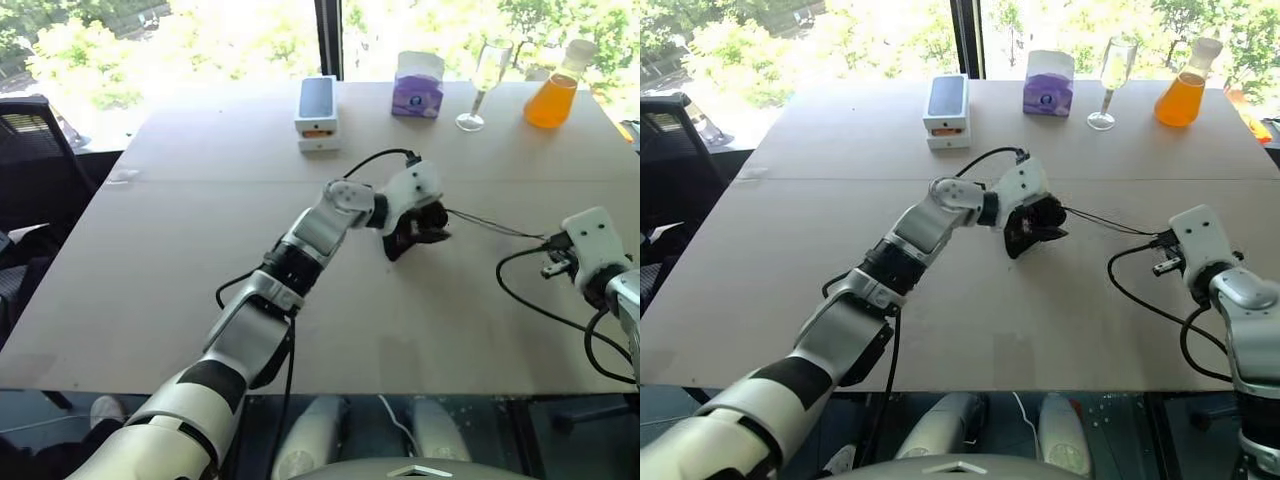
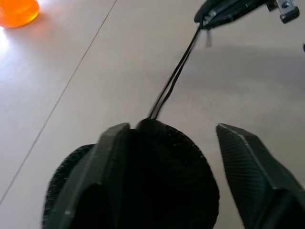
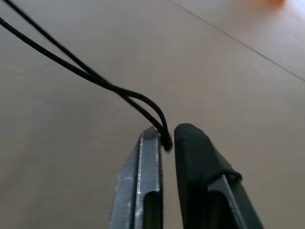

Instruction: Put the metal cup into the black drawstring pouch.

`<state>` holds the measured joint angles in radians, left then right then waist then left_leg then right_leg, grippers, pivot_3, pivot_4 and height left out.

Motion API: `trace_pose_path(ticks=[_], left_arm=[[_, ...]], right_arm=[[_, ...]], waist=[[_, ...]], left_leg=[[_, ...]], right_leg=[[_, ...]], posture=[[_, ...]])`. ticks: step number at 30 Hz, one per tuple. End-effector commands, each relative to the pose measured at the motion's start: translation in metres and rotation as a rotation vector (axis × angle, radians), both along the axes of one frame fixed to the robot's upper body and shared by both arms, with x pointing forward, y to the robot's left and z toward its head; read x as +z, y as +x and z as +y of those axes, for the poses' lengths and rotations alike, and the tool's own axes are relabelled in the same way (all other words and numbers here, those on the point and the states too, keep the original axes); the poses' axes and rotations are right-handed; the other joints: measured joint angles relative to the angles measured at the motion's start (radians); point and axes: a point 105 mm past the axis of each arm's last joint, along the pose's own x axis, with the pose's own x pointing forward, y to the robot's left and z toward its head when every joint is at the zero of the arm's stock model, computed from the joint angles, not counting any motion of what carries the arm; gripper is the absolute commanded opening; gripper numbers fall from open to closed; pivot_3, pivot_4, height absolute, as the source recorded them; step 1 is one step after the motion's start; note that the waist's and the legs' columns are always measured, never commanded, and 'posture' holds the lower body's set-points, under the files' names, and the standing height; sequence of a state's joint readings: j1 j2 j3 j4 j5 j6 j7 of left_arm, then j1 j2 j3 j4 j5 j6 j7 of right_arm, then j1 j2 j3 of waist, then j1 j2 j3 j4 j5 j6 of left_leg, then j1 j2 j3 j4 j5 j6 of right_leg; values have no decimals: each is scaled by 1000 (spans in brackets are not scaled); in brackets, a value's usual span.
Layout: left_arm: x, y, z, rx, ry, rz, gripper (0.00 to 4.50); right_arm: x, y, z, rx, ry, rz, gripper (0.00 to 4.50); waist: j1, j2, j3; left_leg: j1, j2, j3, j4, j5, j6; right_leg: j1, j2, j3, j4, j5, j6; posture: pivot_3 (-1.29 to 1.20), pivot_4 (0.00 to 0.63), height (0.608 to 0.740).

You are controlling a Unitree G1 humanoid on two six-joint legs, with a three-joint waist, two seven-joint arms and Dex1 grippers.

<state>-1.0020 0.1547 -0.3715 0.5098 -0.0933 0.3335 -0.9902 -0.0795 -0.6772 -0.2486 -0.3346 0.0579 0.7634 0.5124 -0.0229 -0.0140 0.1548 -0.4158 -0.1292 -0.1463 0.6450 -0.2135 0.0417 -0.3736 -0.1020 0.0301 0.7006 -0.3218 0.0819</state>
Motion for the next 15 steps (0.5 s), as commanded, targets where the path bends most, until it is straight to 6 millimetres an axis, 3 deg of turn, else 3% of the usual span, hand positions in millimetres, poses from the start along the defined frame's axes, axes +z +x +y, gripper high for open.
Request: trace_pose_path(ticks=[1,3,6,10,15], left_arm=[[8,-13,13,-31,-108,163,4500],[18,-21,34,-37,-206,264,4500],[17,-26,59,2,-245,310,4500],[20,-34,74,33,-269,320,4500],[33,-30,89,154,-361,226,4500]], right_arm=[[14,-9,20,150,29,-56,2195],[19,-26,46,291,162,-82,3324],[24,-43,67,394,251,-98,4469],[28,-49,80,427,301,-126,4469],[35,-49,90,433,349,-187,4469]], waist=[[-3,0,0],[-9,0,0],[-20,0,0],[-11,0,0],[10,0,0]], left_leg=[[0,0,0,0,0,0],[-1,0,0,0,0,0],[-1,1,-1,-2,0,0],[-1,1,-1,1,0,0],[-1,1,-1,1,0,0]], right_leg=[[0,0,0,0,0,0],[-1,0,0,-1,0,0],[-1,0,0,-1,0,0],[-1,0,0,-2,0,0],[0,0,0,-3,1,1]], posture=[[0,150,740],[0,150,740],[0,150,740],[0,150,740],[0,150,740]])
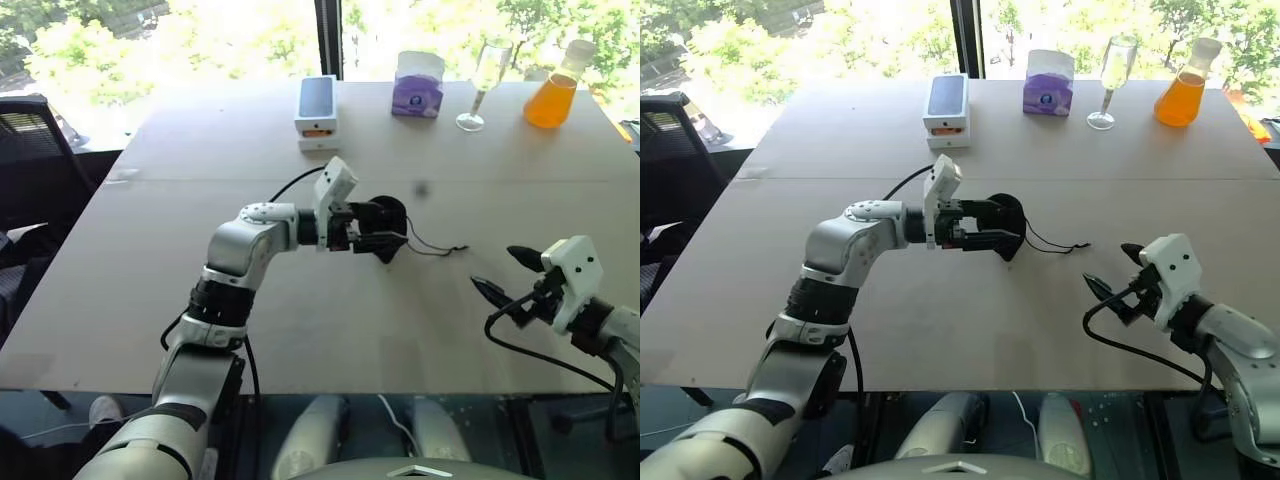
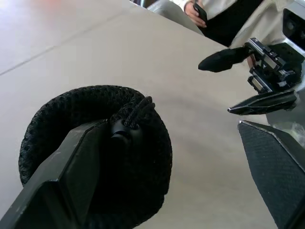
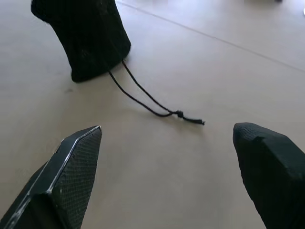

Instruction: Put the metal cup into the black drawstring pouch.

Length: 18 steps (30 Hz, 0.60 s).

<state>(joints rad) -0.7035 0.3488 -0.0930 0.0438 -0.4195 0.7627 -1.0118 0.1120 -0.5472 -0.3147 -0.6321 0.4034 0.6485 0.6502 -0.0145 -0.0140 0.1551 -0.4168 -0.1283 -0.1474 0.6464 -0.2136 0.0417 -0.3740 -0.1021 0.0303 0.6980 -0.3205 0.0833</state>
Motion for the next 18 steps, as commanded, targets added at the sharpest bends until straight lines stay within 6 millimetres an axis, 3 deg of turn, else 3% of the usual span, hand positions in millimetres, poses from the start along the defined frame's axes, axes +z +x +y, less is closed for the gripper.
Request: trace_pose_path(ticks=[1,7,12,14,18], left_arm=[[26,3,7,82,-76,-92,4500],[46,25,30,229,-115,-96,4500],[41,35,65,360,-69,-103,4500],[43,36,76,423,-98,-184,4500],[29,25,98,469,-116,-212,4500]], right_arm=[[14,-2,6,13,13,-67,4469],[16,3,4,3,-3,-72,4469],[16,4,4,5,-17,-75,4469],[16,3,6,8,-53,-91,4469],[21,0,10,12,-23,-136,4469]], waist=[[3,0,0],[6,0,0],[0,0,0],[0,0,0],[2,-1,0]], left_leg=[[0,0,0,0,0,0],[0,0,0,0,0,0],[0,0,0,-2,0,0],[0,0,0,-3,0,0],[0,0,1,-4,0,0]], right_leg=[[0,0,0,0,0,0],[0,0,0,0,0,0],[-1,0,0,0,0,0],[-1,0,0,0,0,0],[-1,-1,1,-2,0,0]], posture=[[0,150,740],[0,150,740],[0,150,740],[0,150,740],[0,150,740]])
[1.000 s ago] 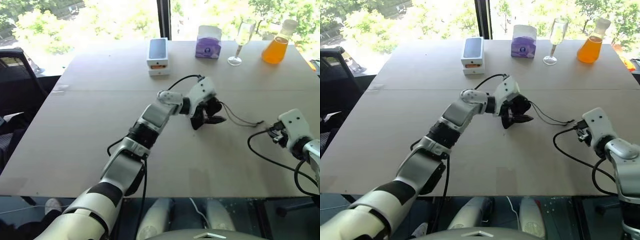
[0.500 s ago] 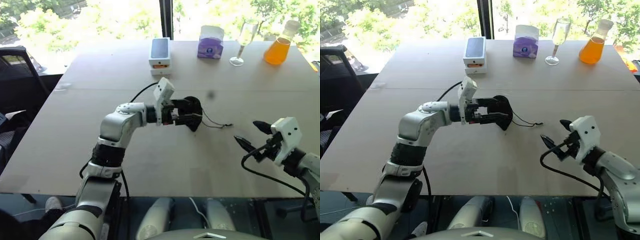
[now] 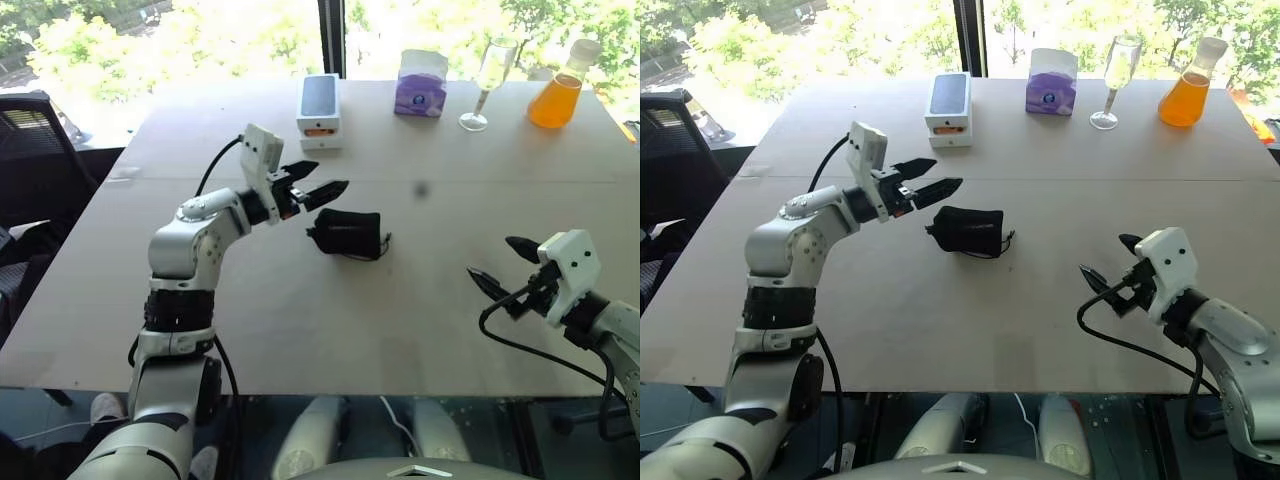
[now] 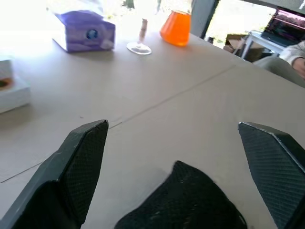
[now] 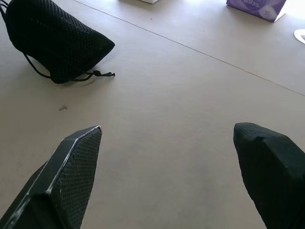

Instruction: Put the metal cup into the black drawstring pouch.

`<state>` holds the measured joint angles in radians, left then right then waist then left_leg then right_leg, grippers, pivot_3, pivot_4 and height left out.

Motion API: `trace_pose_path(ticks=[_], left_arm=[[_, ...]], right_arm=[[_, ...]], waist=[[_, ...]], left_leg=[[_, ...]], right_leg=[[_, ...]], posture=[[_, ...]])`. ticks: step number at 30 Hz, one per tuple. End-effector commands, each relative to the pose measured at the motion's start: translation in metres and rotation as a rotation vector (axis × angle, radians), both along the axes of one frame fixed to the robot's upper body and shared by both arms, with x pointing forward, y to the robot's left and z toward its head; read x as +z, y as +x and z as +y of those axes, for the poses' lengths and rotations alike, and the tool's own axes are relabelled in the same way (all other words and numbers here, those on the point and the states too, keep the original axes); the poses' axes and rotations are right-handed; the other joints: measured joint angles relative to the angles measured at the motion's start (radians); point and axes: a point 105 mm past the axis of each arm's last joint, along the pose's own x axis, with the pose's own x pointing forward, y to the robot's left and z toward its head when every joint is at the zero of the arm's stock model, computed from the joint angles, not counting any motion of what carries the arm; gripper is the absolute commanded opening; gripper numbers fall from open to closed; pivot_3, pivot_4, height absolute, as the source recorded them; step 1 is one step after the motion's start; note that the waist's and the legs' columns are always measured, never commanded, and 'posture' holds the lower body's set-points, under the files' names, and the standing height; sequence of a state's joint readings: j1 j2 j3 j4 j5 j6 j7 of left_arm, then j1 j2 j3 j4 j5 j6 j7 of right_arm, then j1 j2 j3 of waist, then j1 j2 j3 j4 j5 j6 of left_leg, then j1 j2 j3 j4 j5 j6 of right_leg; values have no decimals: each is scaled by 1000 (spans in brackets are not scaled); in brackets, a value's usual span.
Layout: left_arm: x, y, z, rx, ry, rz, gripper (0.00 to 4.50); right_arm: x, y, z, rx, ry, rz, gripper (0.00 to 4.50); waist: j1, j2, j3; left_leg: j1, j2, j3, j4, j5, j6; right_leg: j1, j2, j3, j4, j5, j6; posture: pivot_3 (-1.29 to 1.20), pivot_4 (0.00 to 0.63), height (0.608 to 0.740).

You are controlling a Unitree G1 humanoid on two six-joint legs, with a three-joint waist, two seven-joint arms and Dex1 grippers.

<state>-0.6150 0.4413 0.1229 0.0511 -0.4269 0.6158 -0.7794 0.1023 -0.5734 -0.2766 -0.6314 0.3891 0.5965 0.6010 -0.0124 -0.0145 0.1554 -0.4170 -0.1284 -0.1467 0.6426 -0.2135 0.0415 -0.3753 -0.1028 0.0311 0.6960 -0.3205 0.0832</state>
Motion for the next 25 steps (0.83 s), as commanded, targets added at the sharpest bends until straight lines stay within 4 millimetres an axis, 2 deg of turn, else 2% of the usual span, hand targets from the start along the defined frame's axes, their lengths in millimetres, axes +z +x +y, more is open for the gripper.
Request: trace_pose_path(ticks=[1,3,8,12,17,22,25], left_arm=[[10,-13,15,4,-56,-69,4500],[-1,-27,23,26,-43,-82,4500],[-30,-66,39,63,29,-68,4500],[-46,-93,64,116,63,-8,4500],[-55,-112,73,155,67,28,4500],[-55,-121,84,216,60,36,4500],[-55,-125,82,219,76,30,4500]], right_arm=[[17,-5,9,26,30,-91,4469],[13,-8,12,30,11,-100,4469],[7,-17,3,-30,20,-123,4469],[-2,-41,-7,-24,23,-76,4469],[-4,-56,-16,24,-10,-53,4469],[-4,-61,-23,53,-25,-31,4469],[-5,-62,-24,73,-29,-22,4469]], waist=[[0,0,0],[0,0,0],[2,0,0],[9,0,0],[13,0,0],[16,0,0],[20,0,0]], left_leg=[[0,0,0,0,0,0],[0,0,0,0,0,0],[1,0,0,-3,0,0],[1,0,0,-4,0,0],[3,0,1,-5,-3,5],[3,1,2,-5,-3,5],[3,1,2,-5,-3,5]], right_leg=[[0,0,0,0,0,0],[0,0,0,0,0,0],[-1,0,4,-1,0,0],[0,0,5,-1,0,0],[0,0,6,-1,0,0],[0,0,6,-1,0,-1],[0,0,6,-2,0,-1]], posture=[[0,150,740],[0,150,740],[0,150,740],[0,150,740],[0,150,740],[0,150,740],[0,150,740]])
